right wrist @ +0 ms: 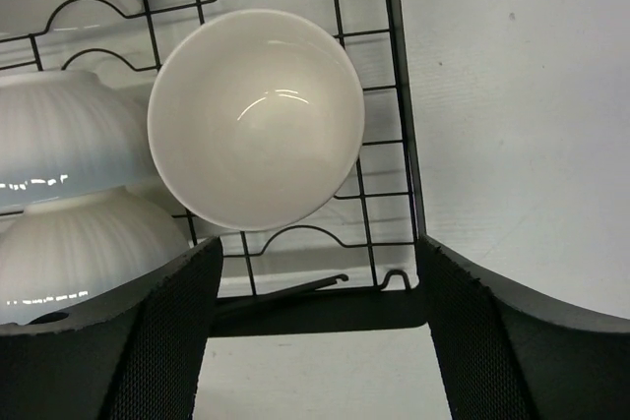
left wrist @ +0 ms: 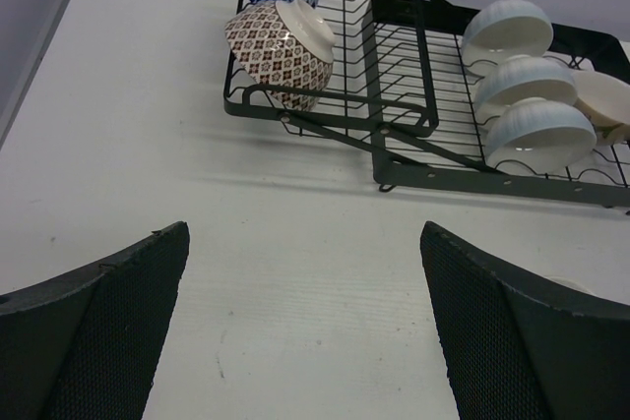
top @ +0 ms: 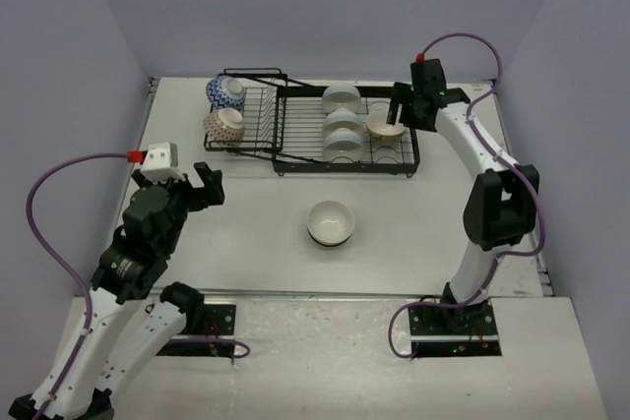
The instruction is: Unload the bowls from the dish rack
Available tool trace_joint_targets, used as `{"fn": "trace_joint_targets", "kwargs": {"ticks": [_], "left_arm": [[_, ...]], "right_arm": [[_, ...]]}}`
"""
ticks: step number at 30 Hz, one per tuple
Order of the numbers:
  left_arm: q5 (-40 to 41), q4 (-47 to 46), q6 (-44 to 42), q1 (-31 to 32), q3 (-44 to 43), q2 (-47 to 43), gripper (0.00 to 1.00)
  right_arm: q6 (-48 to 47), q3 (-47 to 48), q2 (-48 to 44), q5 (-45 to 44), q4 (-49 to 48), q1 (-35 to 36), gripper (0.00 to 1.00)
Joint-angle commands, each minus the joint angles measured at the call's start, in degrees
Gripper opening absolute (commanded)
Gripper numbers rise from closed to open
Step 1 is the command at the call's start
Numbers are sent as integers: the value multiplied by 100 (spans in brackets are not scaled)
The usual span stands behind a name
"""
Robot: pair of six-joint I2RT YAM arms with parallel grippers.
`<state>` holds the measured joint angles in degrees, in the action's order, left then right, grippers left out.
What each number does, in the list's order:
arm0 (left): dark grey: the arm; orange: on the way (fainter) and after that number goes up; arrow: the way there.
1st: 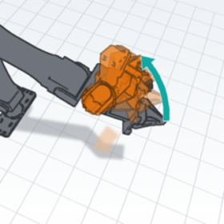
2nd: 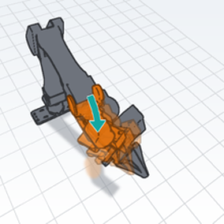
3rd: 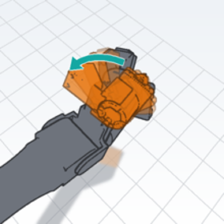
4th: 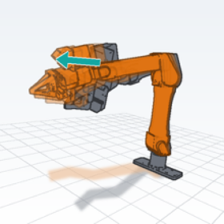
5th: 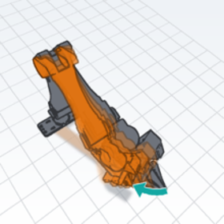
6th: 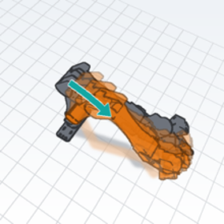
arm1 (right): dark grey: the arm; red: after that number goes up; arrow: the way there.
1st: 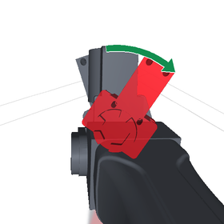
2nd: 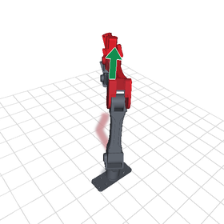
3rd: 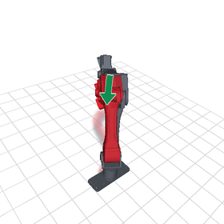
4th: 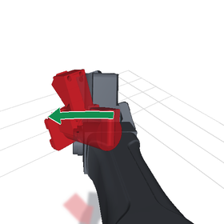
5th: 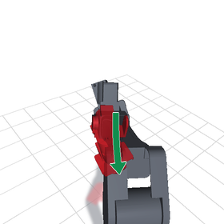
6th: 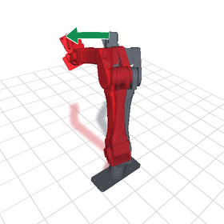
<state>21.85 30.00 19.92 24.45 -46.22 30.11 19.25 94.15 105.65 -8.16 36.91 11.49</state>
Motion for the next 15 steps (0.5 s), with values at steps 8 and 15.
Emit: {"fn": "trace_joint_targets", "kwargs": {"ticks": [8,15], "left_arm": [[-84,-240,-129,-28,7,-31,100],[-93,-249,-129,-28,16,-75,100]], "right_arm": [[474,209,465,-256,-359,-59,70],[896,-27,773,-440,-640,-67,60]]}}
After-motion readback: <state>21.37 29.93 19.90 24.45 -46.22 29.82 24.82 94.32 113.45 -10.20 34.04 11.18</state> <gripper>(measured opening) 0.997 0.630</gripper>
